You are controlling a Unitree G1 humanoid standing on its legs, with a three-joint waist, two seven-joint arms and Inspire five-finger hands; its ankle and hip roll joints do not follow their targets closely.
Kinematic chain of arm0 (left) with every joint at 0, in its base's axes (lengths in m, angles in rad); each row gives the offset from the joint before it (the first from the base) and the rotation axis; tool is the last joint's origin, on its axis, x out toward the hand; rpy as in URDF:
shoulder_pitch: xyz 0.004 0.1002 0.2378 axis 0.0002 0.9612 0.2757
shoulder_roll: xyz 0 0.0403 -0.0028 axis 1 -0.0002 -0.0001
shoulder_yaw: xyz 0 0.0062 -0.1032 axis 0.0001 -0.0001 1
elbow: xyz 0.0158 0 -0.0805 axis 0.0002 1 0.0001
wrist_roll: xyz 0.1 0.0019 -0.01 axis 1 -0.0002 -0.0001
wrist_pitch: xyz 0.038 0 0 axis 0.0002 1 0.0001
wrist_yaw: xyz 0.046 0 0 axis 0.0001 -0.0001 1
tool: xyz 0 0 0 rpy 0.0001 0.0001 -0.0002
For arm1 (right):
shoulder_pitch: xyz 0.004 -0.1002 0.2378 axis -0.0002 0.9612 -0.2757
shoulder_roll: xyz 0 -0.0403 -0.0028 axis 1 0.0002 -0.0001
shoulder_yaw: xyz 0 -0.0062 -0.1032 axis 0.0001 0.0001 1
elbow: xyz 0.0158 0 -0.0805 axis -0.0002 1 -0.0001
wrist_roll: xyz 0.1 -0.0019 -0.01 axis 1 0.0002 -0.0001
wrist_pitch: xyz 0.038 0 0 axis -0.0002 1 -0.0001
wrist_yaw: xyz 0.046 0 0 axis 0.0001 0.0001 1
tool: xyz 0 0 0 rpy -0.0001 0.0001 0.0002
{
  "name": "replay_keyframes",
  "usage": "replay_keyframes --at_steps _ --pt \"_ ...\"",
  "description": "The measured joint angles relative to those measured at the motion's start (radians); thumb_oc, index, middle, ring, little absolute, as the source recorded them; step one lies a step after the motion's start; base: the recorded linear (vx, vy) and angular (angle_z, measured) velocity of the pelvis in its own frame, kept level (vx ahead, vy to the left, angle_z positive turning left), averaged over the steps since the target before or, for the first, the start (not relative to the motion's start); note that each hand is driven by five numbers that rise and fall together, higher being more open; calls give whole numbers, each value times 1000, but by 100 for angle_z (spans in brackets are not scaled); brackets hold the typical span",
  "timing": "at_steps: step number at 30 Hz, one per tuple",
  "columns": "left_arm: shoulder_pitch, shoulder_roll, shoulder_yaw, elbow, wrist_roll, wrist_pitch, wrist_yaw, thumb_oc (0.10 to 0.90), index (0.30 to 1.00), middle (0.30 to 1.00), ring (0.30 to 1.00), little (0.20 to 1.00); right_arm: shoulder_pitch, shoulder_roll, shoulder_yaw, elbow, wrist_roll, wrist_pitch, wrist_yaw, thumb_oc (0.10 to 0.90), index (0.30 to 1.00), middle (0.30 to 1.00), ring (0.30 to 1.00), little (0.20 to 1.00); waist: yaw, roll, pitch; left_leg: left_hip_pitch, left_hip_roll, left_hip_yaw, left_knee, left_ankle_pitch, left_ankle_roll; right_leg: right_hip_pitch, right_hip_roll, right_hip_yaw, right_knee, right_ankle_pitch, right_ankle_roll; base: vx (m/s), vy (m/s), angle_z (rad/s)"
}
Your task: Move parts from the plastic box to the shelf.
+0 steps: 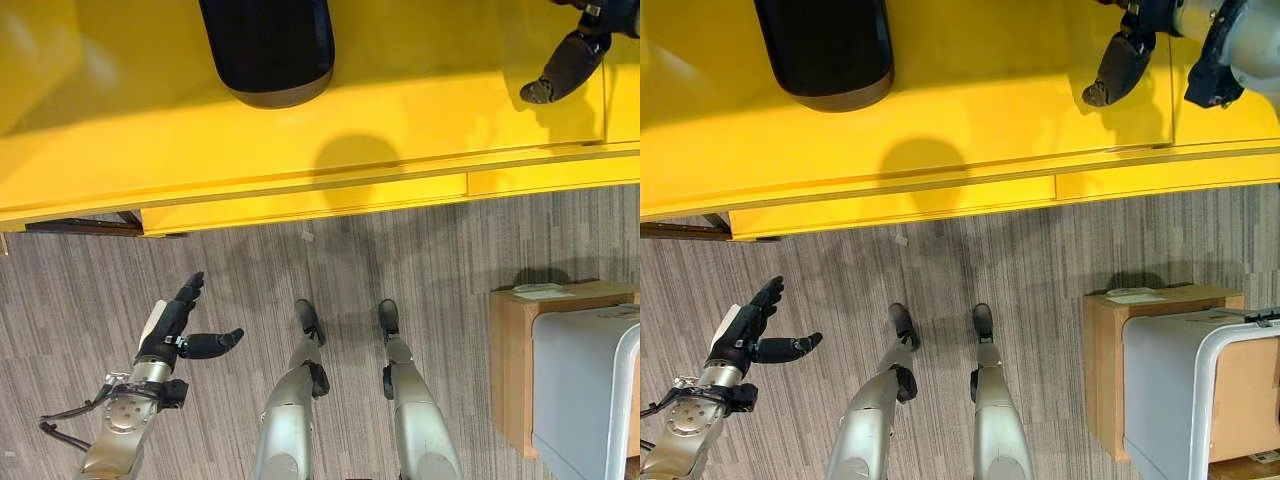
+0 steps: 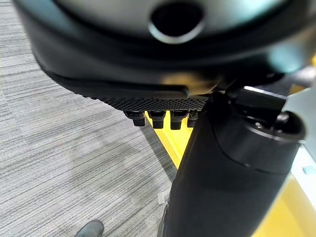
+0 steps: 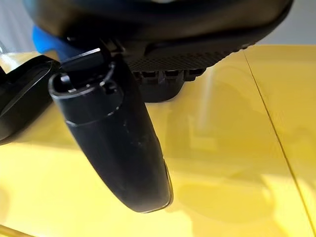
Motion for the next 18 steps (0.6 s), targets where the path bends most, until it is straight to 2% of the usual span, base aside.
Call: replay_keyframes --at_steps 1,3,6,11,15,18 --pt "0 -14 0 0 0 -5 2 900 1000 1000 1000 1000 71 5 -70 -3 1 0 -9 900 1000 1000 1000 1000 1 0 0 0 0 -3 0 1 1 1 0 -2 0 0 0 -24 -16 4" --pt "2 -34 -6 4 1 -5 3 900 1000 1000 1000 1000 82 11 -80 -3 1 1 -21 900 1000 1000 1000 1000 0 2 -1 -1 -2 -1 0 1 2 0 -2 0 0 2 2 0 0 0" --pt "0 -34 -26 8 6 -10 4 900 1000 1000 1000 1000 167 12 -107 -31 1 5 15 900 1000 1000 1000 1000 1 3 -1 -1 -3 -8 1 4 5 2 -2 -4 3 3 2 -34 -6 5" --pt "-24 -34 -29 31 36 -10 20 900 1000 1000 1000 1000 273 10 -192 -29 0 17 15 900 1000 1000 1000 1000 -2 3 -1 8 -4 -14 6 9 10 12 -4 -12 13 4 5 -31 -23 5" --pt "-36 -34 -41 39 40 -11 26 900 1000 1000 1000 1000 325 10 -202 -31 3 25 21 900 1000 1000 1000 1000 -7 2 -1 22 -5 -19 9 13 12 27 -5 -15 21 5 5 -108 -30 4" --pt "-45 -33 -65 55 42 -13 36 900 1000 1000 1000 1000 393 23 -251 -31 4 24 15 900 1000 1000 1000 1000 -10 1 -1 25 -5 -24 10 19 14 29 -5 -18 30 6 6 -60 -18 6"
